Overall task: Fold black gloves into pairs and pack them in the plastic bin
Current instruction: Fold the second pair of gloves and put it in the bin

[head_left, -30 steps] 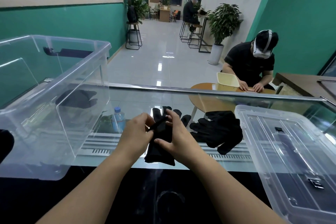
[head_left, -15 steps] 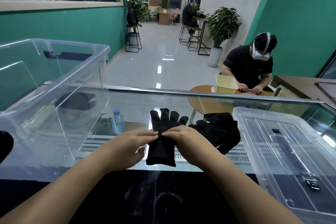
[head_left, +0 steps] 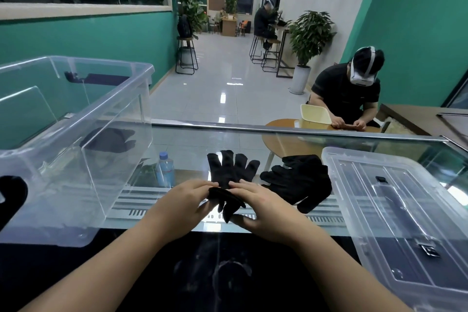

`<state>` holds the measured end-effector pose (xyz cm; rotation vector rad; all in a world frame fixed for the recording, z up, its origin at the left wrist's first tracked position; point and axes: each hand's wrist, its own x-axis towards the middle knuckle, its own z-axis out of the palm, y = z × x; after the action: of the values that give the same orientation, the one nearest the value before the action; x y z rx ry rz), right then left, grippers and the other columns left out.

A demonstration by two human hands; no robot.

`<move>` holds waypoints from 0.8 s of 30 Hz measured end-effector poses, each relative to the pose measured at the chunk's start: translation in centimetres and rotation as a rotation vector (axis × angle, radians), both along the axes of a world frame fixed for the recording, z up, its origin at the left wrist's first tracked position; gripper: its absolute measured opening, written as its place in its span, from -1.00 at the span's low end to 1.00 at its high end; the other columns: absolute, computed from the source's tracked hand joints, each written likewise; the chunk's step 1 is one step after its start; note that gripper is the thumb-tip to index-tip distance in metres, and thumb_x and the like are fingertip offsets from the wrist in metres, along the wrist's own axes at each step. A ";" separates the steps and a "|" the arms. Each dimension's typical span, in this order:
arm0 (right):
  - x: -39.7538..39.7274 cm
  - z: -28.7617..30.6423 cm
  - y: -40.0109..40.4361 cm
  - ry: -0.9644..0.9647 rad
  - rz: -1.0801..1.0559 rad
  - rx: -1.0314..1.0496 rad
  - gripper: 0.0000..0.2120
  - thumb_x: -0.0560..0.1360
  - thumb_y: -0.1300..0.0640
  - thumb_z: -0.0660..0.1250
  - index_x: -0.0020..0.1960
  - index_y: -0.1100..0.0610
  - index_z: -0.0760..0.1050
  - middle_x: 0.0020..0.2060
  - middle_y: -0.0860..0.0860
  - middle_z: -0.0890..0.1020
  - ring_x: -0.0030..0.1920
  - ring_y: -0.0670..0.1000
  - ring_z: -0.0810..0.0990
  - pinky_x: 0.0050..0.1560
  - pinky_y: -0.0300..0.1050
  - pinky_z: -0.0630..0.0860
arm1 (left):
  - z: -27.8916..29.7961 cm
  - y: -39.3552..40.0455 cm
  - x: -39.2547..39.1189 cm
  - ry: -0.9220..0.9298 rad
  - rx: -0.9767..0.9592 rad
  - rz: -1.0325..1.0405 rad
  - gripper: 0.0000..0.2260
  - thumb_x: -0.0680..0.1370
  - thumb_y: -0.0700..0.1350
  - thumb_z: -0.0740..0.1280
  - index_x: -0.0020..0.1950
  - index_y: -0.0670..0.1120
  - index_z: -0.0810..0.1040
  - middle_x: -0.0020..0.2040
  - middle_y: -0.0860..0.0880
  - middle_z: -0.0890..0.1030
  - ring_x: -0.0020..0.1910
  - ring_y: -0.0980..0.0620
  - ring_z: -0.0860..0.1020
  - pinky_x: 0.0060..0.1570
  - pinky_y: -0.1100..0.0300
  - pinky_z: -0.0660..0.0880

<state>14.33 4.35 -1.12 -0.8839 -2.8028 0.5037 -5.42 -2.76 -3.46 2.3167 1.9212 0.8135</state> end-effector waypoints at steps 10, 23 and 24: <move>-0.3 -0.3 0.5 0.167 -0.089 -0.071 -0.64 0.58 -0.06 0.14 0.35 -0.05 0.41 0.31 -0.18 0.49 0.36 -0.16 0.30 0.37 -0.20 0.26 | 0.8 -0.1 0.2 -0.031 -0.039 -0.044 -0.32 0.39 0.46 -0.01 0.17 0.02 0.56 0.06 0.17 0.58 0.11 0.24 0.45 0.12 0.40 0.33; -1.1 0.9 0.3 0.312 -0.285 -0.199 -0.77 0.58 0.04 0.15 0.03 0.19 0.47 -0.14 0.09 0.61 -0.12 0.07 0.53 -0.11 -0.04 0.42 | 1.8 1.8 2.3 -0.201 0.032 0.188 -0.73 0.56 0.04 0.22 -0.07 -0.16 0.53 -0.29 -0.03 0.54 -0.26 -0.02 0.48 -0.26 0.17 0.34; -1.4 1.0 0.5 0.328 -0.324 -0.220 -0.77 0.58 0.04 0.14 0.02 0.18 0.46 -0.14 0.09 0.61 -0.12 0.08 0.54 -0.12 -0.02 0.42 | 2.0 2.1 2.5 -0.237 0.014 0.230 -0.76 0.57 0.01 0.22 -0.05 -0.16 0.52 -0.28 -0.03 0.56 -0.26 -0.03 0.50 -0.26 0.13 0.38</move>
<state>12.94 4.81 -0.13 -1.1520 -2.2844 0.8275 -2.92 -0.63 -1.50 1.9241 2.1011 1.0680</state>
